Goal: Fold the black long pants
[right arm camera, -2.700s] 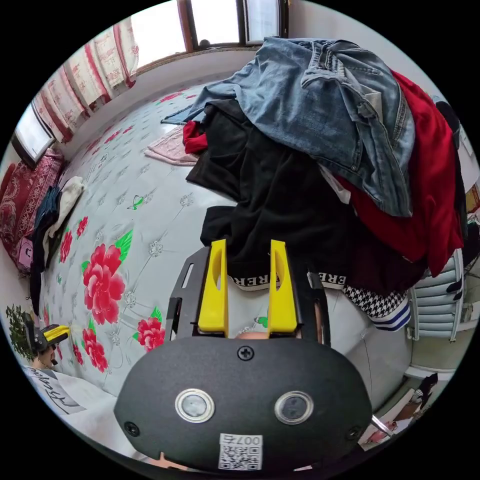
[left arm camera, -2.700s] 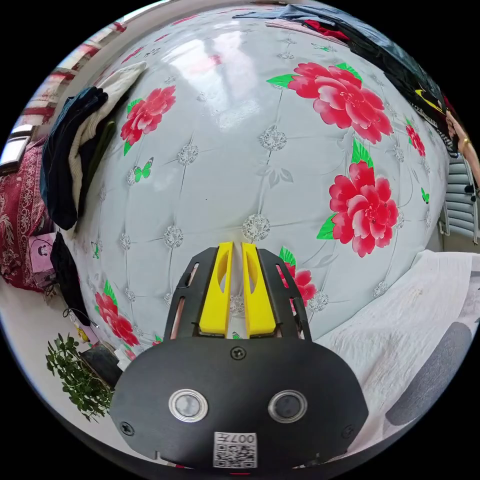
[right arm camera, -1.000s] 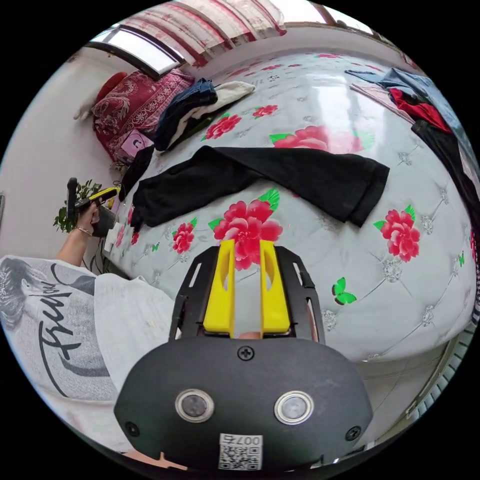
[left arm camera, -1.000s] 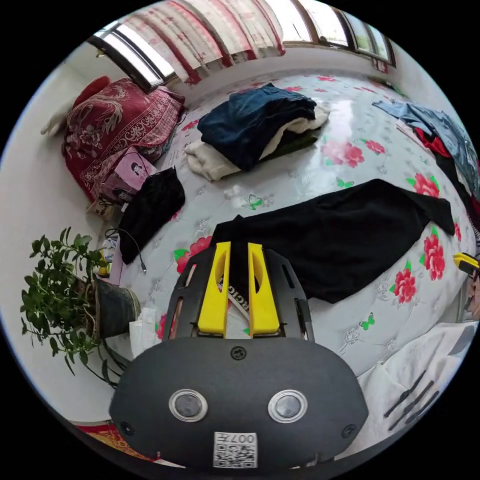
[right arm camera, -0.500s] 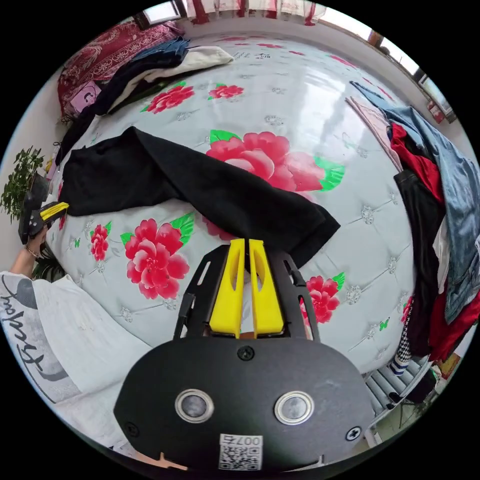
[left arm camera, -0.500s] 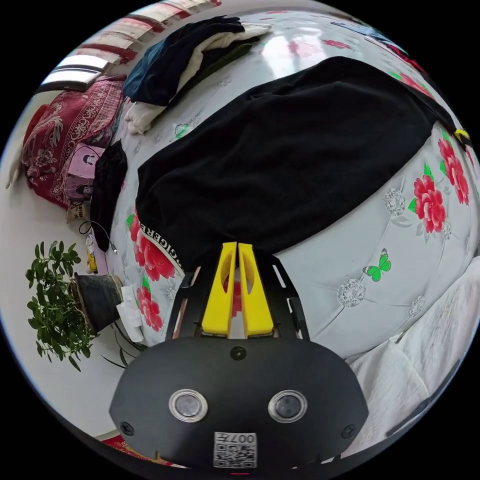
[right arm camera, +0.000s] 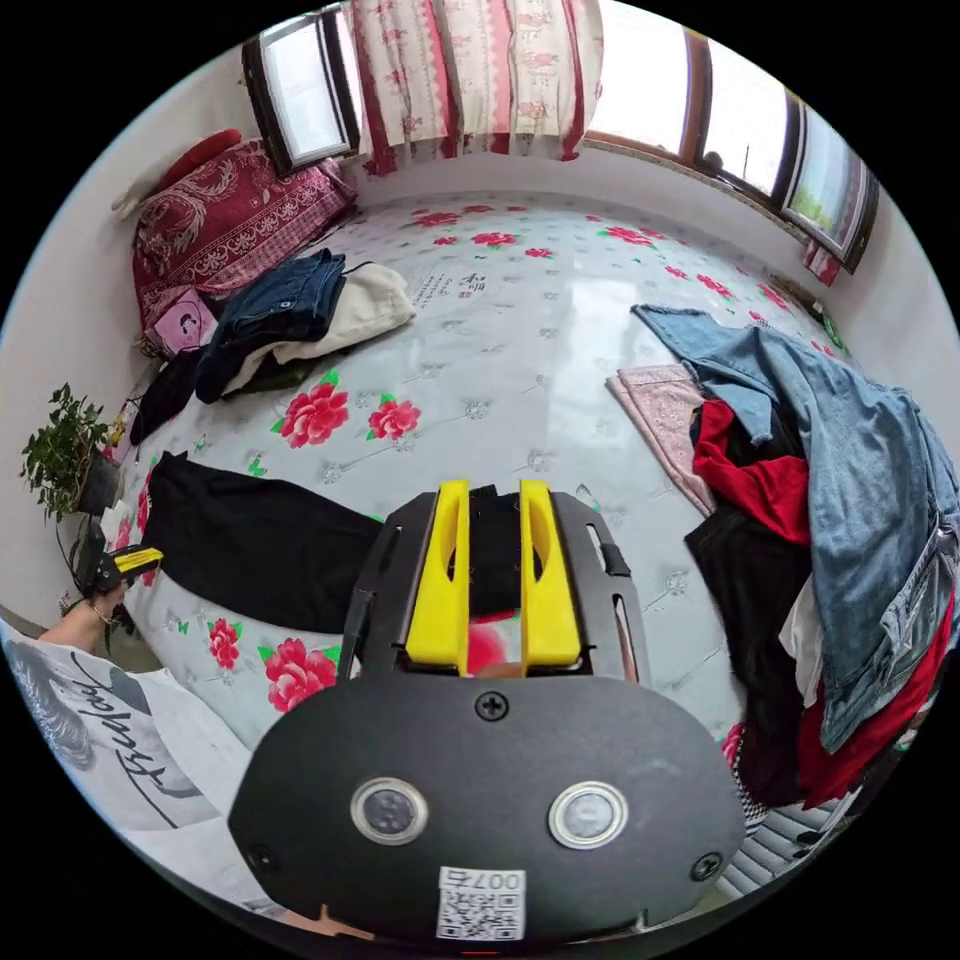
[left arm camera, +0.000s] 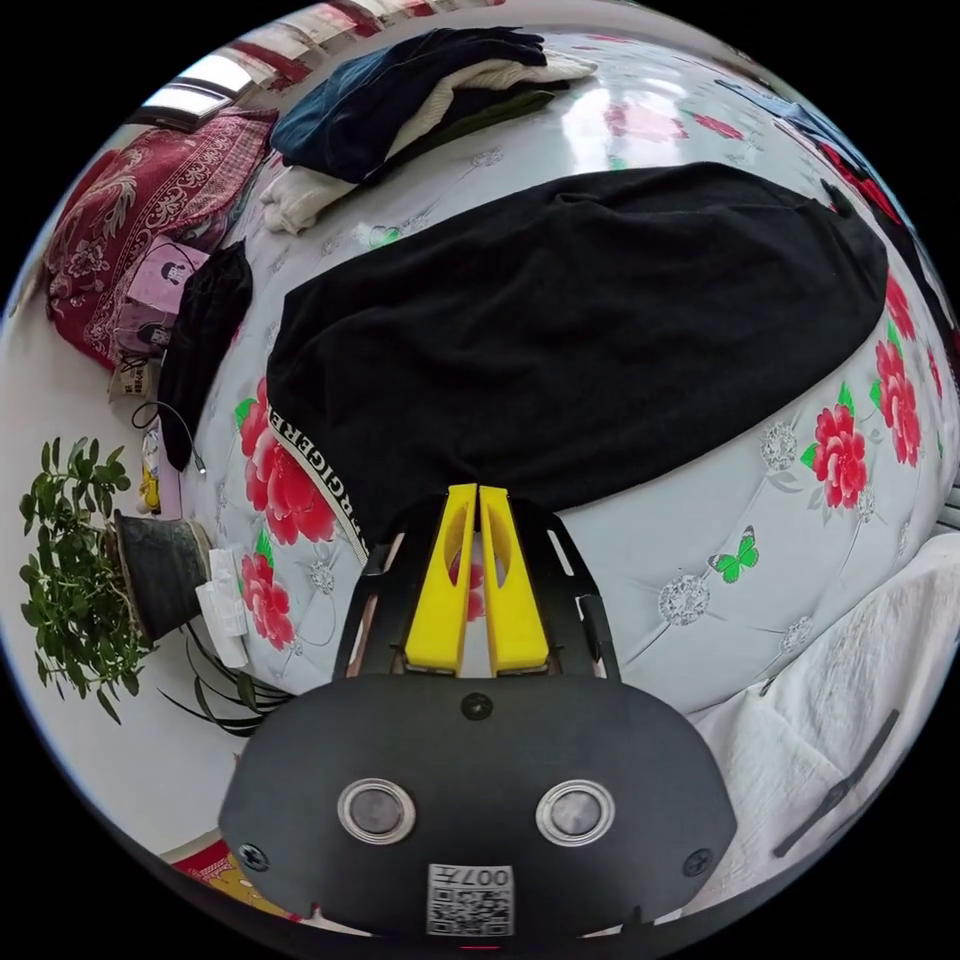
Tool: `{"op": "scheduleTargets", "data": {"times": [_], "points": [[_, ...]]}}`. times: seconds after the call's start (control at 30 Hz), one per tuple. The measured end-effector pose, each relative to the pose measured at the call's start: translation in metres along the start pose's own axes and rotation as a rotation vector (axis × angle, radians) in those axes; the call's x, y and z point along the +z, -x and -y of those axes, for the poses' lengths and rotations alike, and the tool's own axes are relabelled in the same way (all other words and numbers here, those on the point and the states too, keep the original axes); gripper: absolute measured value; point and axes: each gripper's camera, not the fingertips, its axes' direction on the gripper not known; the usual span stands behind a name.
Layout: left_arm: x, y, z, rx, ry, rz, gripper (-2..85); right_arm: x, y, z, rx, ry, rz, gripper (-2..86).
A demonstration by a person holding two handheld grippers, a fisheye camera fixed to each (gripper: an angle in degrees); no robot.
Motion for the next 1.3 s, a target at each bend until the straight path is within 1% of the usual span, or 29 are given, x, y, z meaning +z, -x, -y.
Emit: {"op": "scheduleTargets", "data": {"times": [0.07, 0.17, 0.2, 0.23, 0.3, 0.37, 0.43, 0.5, 0.57, 0.7, 0.77, 0.87, 0.93, 1.0, 1.07, 1.1, 1.13, 1.17, 1.23, 1.3], "points": [[0.0, 0.005, 0.001, -0.013, 0.003, -0.011, -1.0, 0.047, 0.012, -0.025, 0.002, 0.145, 0.054, 6.1], [0.001, 0.014, 0.003, -0.012, 0.016, -0.034, -1.0, 0.086, 0.027, -0.051, -0.02, 0.251, 0.015, 6.1], [0.002, 0.019, 0.004, -0.015, 0.02, -0.05, -1.0, 0.09, 0.029, -0.055, -0.021, 0.256, -0.001, 5.8], [0.002, 0.022, 0.004, -0.018, 0.022, -0.06, -1.0, 0.084, 0.035, -0.061, -0.029, 0.143, -0.035, 5.3], [0.004, 0.036, 0.004, -0.056, 0.026, -0.109, -1.0, 0.087, 0.047, -0.064, -0.072, 0.131, -0.069, 3.7], [0.005, 0.048, 0.004, -0.097, 0.026, -0.152, -1.0, 0.09, 0.062, -0.057, -0.16, 0.198, -0.114, 1.9], [0.001, 0.062, 0.004, -0.14, 0.009, -0.179, -1.0, 0.083, 0.065, -0.048, -0.17, 0.239, -0.111, 0.9], [-0.023, 0.083, 0.001, -0.178, -0.076, -0.189, -1.0, 0.058, 0.063, -0.043, -0.158, 0.155, -0.083, 0.4], [-0.049, 0.098, -0.003, -0.191, -0.149, -0.183, -1.0, 0.014, 0.055, -0.039, -0.124, 0.021, -0.015, 0.1], [-0.114, 0.128, -0.025, -0.201, -0.302, -0.143, -1.0, -0.054, 0.054, -0.043, -0.132, -0.137, -0.009, -0.1], [-0.14, 0.134, -0.042, -0.171, -0.349, -0.121, -1.0, -0.101, 0.059, -0.058, -0.158, -0.237, -0.015, -0.1], [-0.169, 0.131, -0.078, -0.093, -0.366, -0.089, -1.0, -0.144, 0.072, -0.093, -0.218, -0.276, -0.04, -0.1], [-0.167, 0.119, -0.104, -0.01, -0.305, -0.067, -1.0, -0.153, 0.08, -0.119, -0.24, -0.24, -0.059, -0.1], [-0.147, 0.105, -0.116, 0.046, -0.215, -0.099, -1.0, -0.145, 0.087, -0.145, -0.247, -0.15, -0.071, 0.0], [-0.117, 0.092, -0.124, 0.066, -0.137, -0.176, -1.0, -0.104, 0.09, -0.178, -0.205, 0.056, -0.057, 0.2], [-0.096, 0.086, -0.126, 0.043, -0.093, -0.219, -1.0, -0.092, 0.089, -0.184, -0.185, 0.116, -0.055, 0.3], [-0.079, 0.082, -0.128, 0.015, -0.057, -0.25, -0.9, -0.069, 0.09, -0.195, -0.153, 0.223, -0.072, 0.6], [-0.074, 0.082, -0.127, 0.002, -0.045, -0.256, -0.9, -0.054, 0.093, -0.202, -0.15, 0.28, -0.114, 0.9], [-0.068, 0.084, -0.125, -0.03, -0.035, -0.25, -0.9, -0.047, 0.1, -0.2, -0.181, 0.288, -0.174, 1.4], [-0.073, 0.098, -0.118, -0.075, -0.054, -0.217, -0.8, -0.05, 0.104, -0.187, -0.204, 0.234, -0.218, 2.2]]}}
